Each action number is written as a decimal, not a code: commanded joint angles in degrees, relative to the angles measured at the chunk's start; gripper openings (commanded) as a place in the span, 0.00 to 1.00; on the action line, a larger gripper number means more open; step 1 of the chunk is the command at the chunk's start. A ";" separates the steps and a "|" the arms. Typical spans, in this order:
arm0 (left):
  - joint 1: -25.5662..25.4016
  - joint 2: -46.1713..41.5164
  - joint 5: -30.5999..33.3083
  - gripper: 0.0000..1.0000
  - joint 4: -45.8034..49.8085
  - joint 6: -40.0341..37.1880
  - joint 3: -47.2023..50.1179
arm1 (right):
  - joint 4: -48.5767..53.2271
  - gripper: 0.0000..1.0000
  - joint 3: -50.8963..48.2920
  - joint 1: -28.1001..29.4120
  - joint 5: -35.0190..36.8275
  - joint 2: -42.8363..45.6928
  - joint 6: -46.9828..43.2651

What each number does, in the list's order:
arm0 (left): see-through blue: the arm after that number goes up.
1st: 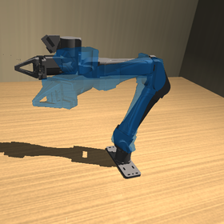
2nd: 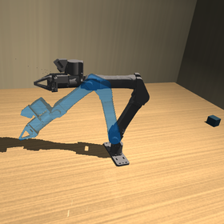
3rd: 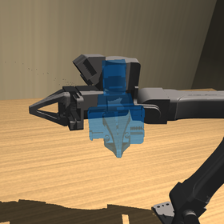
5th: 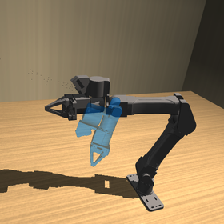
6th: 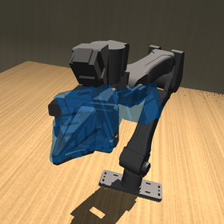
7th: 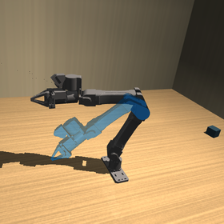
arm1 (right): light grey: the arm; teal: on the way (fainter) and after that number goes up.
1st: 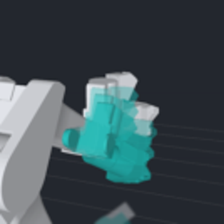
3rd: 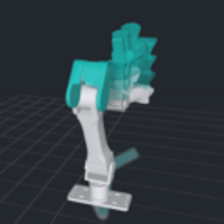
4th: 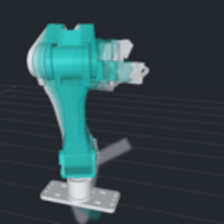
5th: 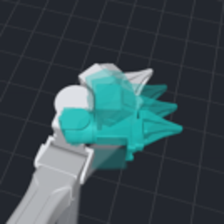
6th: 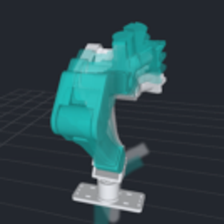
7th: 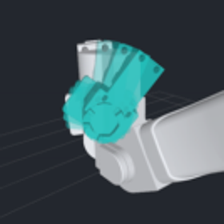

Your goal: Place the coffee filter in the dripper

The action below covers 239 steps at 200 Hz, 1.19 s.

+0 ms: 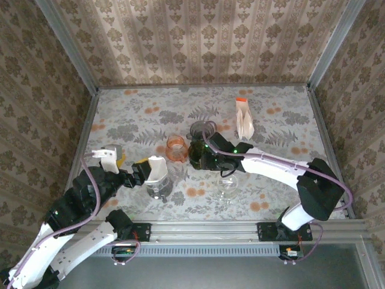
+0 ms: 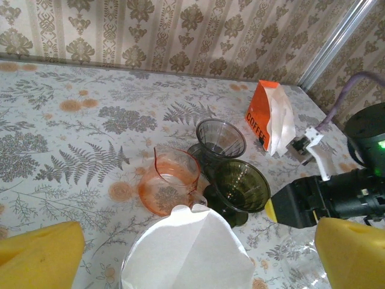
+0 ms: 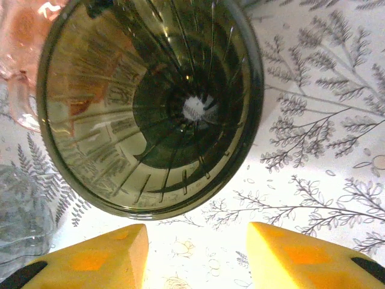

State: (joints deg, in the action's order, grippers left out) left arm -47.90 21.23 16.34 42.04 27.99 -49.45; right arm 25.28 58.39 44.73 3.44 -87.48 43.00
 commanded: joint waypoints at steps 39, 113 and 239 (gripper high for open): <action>0.46 -1.02 0.54 1.00 0.96 -0.28 0.61 | -2.71 0.51 2.92 3.40 -8.56 3.17 -7.54; 0.56 -1.17 0.71 1.00 1.68 0.15 0.51 | -5.25 0.53 14.12 7.43 -11.46 -13.53 -3.35; 0.59 -1.21 0.60 1.00 1.81 -0.29 0.32 | -2.73 0.52 2.40 -0.79 3.80 -5.06 -1.11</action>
State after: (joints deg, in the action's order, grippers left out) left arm -47.83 20.75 16.36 43.38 28.01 -48.86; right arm 19.66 64.10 46.63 3.01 -96.16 41.01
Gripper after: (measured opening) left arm 0.997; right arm 0.518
